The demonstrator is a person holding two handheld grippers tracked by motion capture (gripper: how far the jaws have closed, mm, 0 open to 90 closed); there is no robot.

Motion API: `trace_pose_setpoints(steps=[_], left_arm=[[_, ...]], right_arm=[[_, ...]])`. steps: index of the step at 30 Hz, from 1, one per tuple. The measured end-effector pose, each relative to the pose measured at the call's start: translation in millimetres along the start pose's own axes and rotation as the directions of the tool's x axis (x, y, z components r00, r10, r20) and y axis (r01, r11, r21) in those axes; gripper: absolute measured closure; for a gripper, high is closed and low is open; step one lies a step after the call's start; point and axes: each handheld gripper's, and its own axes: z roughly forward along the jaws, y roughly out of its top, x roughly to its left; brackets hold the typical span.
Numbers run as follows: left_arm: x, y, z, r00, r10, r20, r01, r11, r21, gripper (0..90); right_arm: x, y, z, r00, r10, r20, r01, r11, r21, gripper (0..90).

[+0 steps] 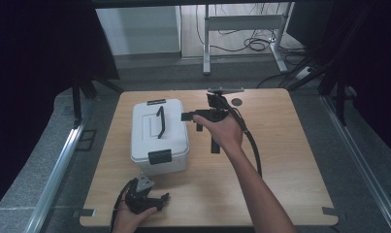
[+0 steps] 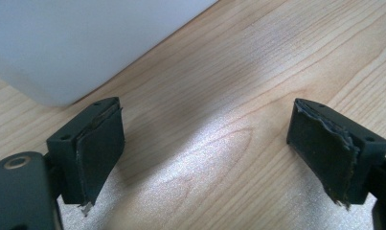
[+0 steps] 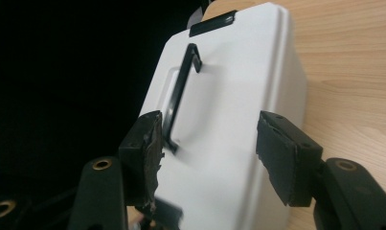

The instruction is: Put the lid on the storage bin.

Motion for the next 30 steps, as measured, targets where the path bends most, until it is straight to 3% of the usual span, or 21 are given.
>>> trace_pose_setpoints(steps=[5,16,21,24,27,30], left_arm=[[0.1,0.1,0.1,1.0000,0.001,0.000,-0.001,1.0000,-0.001,12.6],[0.1,0.0,0.1,1.0000,0.002,-0.002,-0.002,1.0000,-0.002,12.6],[0.0,0.0,0.2,1.0000,0.001,0.000,-0.001,1.0000,-0.003,12.6],[-0.2,0.0,0.2,1.0000,-0.002,0.000,0.002,1.0000,-0.003,12.6],[-0.2,0.0,0.2,1.0000,-0.003,0.000,0.003,1.0000,-0.004,12.6],[-0.2,0.2,0.4,1.0000,-0.002,0.001,0.002,1.0000,-0.003,12.5]], right_arm=[[-21.6,-21.2,-28.0,0.9995,-0.030,-0.008,0.030,0.999,-0.034,40.6],[-81.5,-82.5,-74.5,1.0000,-0.003,-0.010,0.002,0.996,-0.089,37.9],[-104.6,-107.3,-82.4,0.9999,0.012,0.011,-0.011,0.996,-0.088,37.0],[-115.6,-114.8,-81.5,0.9991,0.024,0.035,-0.022,0.998,-0.057,37.0],[-121.3,-116.6,-80.4,0.9984,0.044,0.035,-0.041,0.997,-0.062,36.9],[-121.2,-116.0,-79.9,0.9991,0.034,0.026,-0.033,0.997,-0.064,36.7]])
